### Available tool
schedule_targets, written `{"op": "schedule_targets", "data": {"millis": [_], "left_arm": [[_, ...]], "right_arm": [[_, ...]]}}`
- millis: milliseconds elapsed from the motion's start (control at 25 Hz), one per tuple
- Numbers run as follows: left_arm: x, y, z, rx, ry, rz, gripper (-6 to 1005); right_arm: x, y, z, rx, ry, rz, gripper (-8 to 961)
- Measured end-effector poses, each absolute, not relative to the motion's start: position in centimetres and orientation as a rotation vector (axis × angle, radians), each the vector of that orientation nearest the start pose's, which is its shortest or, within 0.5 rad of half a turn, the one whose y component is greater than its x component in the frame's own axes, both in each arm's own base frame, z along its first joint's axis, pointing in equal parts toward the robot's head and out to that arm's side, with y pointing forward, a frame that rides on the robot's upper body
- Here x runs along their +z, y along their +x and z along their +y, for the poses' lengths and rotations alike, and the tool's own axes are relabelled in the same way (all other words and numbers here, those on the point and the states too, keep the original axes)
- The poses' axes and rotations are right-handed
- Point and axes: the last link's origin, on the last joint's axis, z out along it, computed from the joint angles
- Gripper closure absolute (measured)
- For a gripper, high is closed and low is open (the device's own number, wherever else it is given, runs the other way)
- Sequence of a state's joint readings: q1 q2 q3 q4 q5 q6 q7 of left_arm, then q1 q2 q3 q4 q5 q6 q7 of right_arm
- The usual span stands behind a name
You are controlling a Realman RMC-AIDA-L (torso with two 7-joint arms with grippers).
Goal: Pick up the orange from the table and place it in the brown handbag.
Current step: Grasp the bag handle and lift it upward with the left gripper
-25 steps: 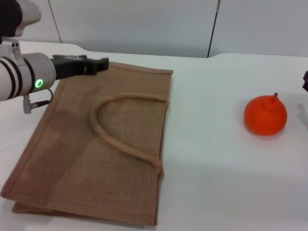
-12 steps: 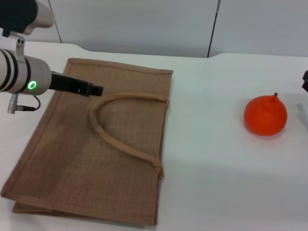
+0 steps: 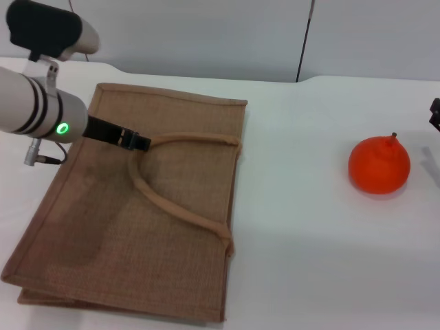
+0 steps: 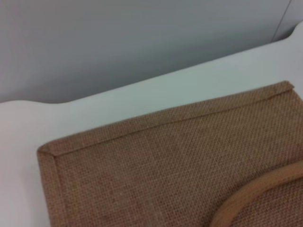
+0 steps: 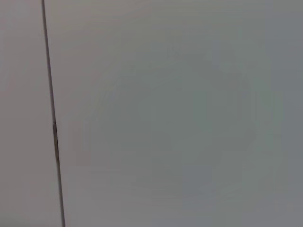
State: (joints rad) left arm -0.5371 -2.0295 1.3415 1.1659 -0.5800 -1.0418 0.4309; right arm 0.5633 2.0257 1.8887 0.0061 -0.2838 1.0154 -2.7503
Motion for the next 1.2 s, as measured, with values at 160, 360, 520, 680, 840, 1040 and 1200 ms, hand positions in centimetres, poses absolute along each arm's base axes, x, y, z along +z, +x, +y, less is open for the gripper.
{"op": "schedule_targets", "data": {"millis": [160, 360, 520, 680, 840, 1040, 1200], "left_arm": [[1.2, -23.6, 40.8, 0.13, -2.185, -1.104, 370], [0.7, -24.0, 40.9, 0.155, -2.186, -1.109, 371], [0.3, -24.2, 41.0, 0.172, -2.187, -1.115, 372], [0.2, -24.3, 41.1, 0.181, -2.186, -1.116, 372], [0.3, -24.3, 41.2, 0.183, -2.182, -1.114, 403], [0.4, -24.5, 41.4, 0.202, -2.16, -1.106, 551], [0.4, -24.7, 41.6, 0.196, -2.141, -1.119, 591]], "right_arm": [[0.7, 34.6, 36.5, 0.609, -1.69, 0.667, 74], [0.6, 34.6, 36.5, 0.609, -1.691, 0.667, 74], [0.6, 34.6, 36.5, 0.608, -1.691, 0.667, 74], [0.6, 34.7, 36.5, 0.608, -1.691, 0.667, 74], [0.6, 34.6, 36.5, 0.608, -1.691, 0.667, 73], [0.6, 34.6, 36.6, 0.61, -1.692, 0.666, 73], [0.6, 34.4, 36.6, 0.619, -1.692, 0.663, 73]]}}
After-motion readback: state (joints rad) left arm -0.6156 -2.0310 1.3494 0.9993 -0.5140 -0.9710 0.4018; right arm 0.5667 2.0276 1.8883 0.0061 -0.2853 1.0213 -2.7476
